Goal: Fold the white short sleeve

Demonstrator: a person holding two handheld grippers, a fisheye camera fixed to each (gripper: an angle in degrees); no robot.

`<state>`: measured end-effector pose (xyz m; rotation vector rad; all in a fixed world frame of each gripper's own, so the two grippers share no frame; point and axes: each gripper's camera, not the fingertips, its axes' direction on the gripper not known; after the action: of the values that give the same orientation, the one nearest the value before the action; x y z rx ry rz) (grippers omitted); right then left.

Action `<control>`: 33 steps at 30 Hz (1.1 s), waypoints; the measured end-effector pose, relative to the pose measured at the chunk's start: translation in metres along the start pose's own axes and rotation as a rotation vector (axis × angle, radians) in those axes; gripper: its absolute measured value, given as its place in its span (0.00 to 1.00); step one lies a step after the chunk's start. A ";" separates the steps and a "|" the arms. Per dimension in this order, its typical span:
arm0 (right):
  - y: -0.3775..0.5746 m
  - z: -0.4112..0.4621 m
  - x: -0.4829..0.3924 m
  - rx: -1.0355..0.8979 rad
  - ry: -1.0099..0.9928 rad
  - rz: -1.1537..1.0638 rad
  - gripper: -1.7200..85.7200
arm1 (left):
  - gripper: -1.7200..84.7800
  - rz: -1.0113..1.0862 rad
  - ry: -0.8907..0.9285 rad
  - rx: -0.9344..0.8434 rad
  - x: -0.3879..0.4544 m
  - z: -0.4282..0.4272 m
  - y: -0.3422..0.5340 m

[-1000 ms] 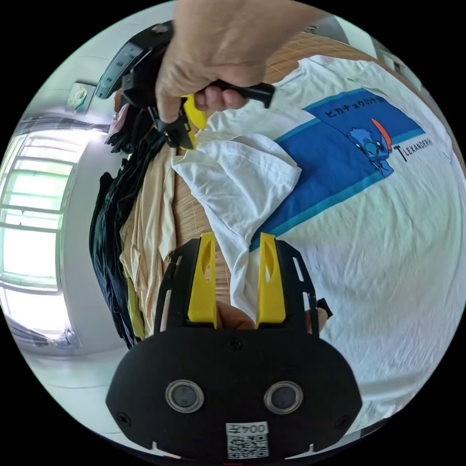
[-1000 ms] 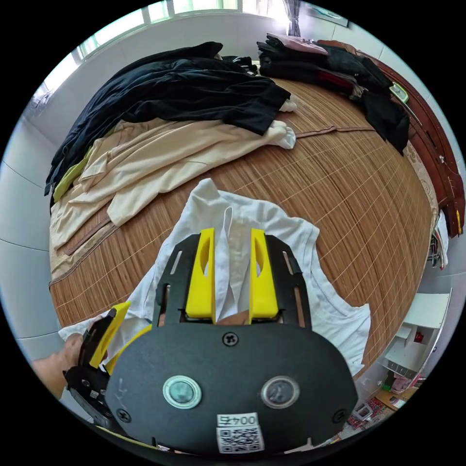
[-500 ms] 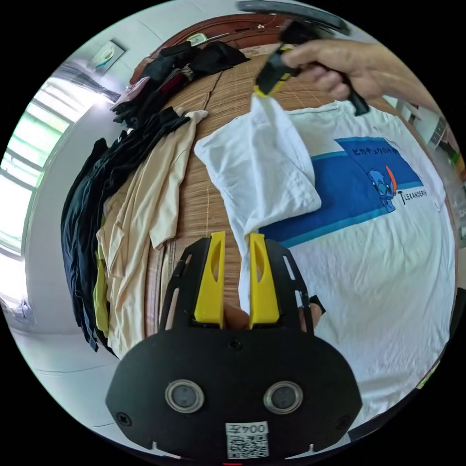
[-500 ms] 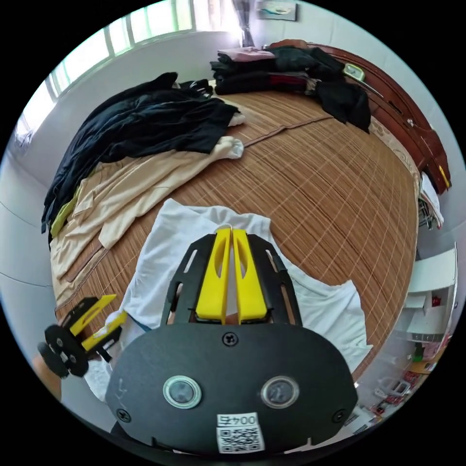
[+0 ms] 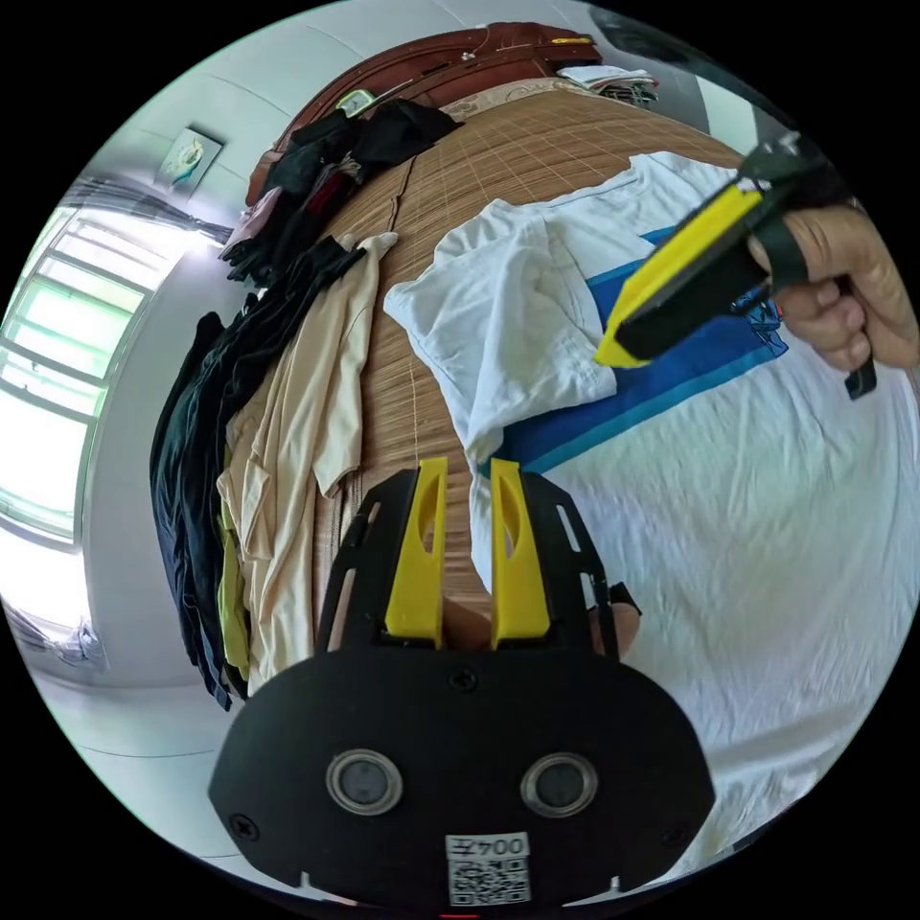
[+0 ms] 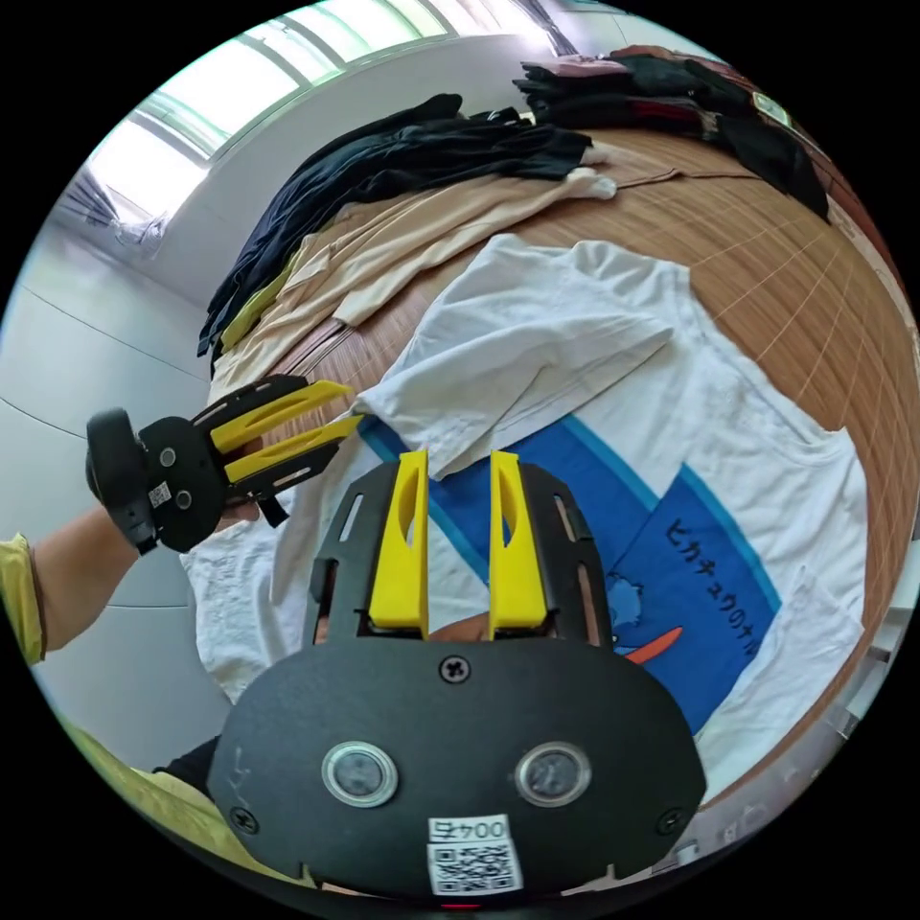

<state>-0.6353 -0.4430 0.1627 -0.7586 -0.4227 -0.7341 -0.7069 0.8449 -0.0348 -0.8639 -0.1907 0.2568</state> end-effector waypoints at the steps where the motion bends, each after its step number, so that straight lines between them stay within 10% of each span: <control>1: -0.003 0.008 -0.001 -0.009 0.002 0.005 0.14 | 0.10 0.000 0.004 -0.003 -0.002 -0.001 0.002; 19: -0.045 -0.007 0.002 0.054 -0.011 -0.003 0.02 | 0.09 0.039 0.030 -0.044 -0.002 -0.022 0.025; 33: -0.065 0.044 -0.046 -0.120 0.067 -0.124 0.03 | 0.05 0.369 -0.530 -0.142 0.133 0.016 0.082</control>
<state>-0.7179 -0.4226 0.1954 -0.8232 -0.3698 -0.9043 -0.5964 0.9475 -0.0792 -0.9566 -0.5491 0.8270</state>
